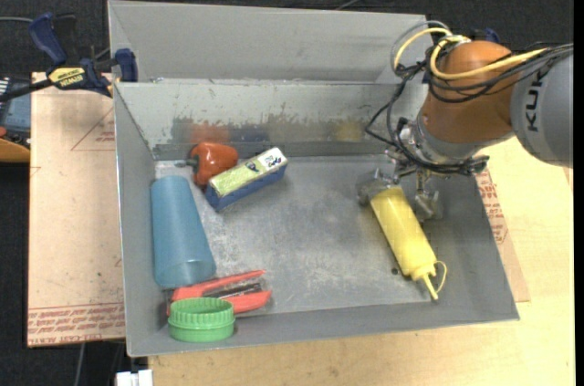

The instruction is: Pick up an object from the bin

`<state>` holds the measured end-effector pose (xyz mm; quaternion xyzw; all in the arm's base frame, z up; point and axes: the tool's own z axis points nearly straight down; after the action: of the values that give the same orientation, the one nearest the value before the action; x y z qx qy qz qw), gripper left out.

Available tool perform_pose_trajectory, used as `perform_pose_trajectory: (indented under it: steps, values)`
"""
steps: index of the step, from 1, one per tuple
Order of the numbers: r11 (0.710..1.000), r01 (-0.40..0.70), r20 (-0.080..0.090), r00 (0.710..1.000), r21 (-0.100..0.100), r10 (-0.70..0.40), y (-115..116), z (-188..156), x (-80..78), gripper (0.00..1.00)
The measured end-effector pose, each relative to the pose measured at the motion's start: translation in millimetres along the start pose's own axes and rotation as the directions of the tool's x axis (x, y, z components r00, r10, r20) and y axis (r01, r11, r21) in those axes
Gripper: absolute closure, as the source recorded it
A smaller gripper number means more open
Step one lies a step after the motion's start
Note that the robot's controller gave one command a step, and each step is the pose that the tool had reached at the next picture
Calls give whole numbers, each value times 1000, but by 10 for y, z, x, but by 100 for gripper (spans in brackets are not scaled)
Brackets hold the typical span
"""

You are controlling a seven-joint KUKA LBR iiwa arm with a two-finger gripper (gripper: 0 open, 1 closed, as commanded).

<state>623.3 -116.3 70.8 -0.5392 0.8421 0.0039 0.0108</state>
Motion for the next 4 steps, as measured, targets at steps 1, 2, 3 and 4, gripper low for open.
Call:
perform_pose_trajectory:
  steps: [1, 2, 3, 4]
  values:
    - [953, 302, 4, 953, -3, -302, 135, -10, 105, 100]
    - [953, 302, 4, 953, -3, -302, 135, -11, 105, 100]
    - [954, 301, 4, 954, -3, -301, 134, -54, 103, 100]
    - [954, 300, 5, 954, -4, -300, 140, -173, 97, 100]
